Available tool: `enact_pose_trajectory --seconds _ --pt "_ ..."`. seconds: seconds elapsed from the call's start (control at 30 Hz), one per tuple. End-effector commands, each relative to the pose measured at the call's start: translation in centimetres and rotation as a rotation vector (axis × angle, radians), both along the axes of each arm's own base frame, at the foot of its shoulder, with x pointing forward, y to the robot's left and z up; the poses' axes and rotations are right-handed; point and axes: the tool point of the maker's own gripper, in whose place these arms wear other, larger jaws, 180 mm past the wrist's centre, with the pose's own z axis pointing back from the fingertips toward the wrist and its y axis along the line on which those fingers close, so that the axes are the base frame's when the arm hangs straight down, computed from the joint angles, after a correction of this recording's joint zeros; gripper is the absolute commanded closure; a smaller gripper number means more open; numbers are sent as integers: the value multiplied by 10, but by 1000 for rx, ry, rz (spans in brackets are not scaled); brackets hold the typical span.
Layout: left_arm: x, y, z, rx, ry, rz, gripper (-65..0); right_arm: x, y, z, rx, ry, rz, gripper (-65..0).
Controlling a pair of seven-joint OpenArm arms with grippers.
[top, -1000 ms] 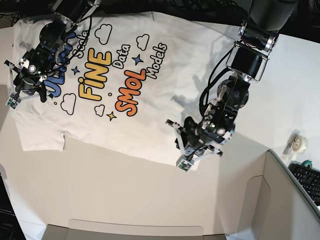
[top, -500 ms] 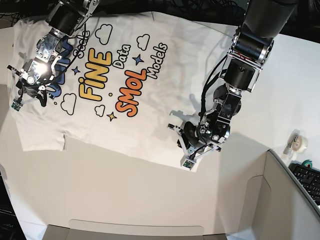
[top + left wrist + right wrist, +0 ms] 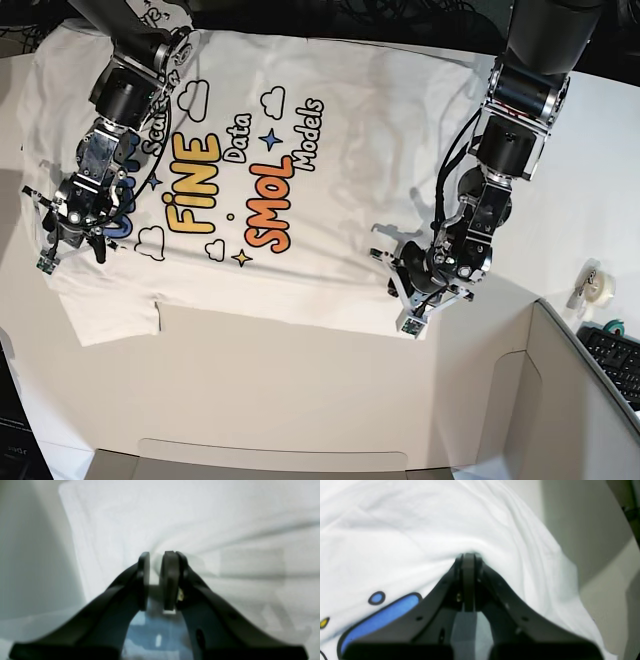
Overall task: Layout the t-shirt on the table in an organized manner, then fold the t-shirt properly
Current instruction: 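Grasp the hem with both grippers and drag it away from the collar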
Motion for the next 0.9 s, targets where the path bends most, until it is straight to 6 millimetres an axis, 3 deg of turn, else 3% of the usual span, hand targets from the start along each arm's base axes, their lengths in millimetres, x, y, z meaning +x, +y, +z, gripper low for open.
enact_pose_trajectory --seconds 0.0,0.3,0.7,0.87 --pt "6 20 4 60 5 32 -88 11 27 -8 87 25 54 0" --pt "46 38 36 70 -63 80 -88 61 70 8 112 0 162 0" --pt "55 39 42 62 -85 90 -89 97 78 24 116 -55 195 0" --pt "65 39 58 60 -115 92 -89 107 69 38 104 -78 188 0"
